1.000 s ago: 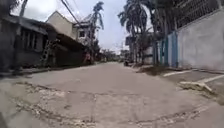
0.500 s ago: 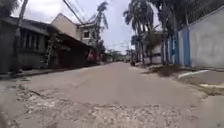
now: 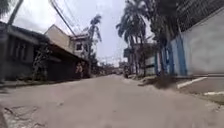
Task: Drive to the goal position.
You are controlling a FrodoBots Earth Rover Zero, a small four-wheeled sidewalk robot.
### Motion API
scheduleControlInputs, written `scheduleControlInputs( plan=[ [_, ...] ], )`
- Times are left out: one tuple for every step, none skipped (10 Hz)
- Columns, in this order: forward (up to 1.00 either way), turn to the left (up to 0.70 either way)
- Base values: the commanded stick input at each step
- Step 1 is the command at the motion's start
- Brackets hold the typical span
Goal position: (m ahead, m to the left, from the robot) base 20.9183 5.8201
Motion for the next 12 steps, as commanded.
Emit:
scheduleControlInputs(
  plan=[
    [1.00,0.00],
    [1.00,-0.04],
    [1.00,-0.12],
    [1.00,-0.24],
    [1.00,-0.29],
    [1.00,-0.31],
    [1.00,-0.24],
    [1.00,-0.07],
    [1.00,0.00],
    [1.00,0.00],
    [1.00,0.00],
    [1.00,0.00]
  ],
)
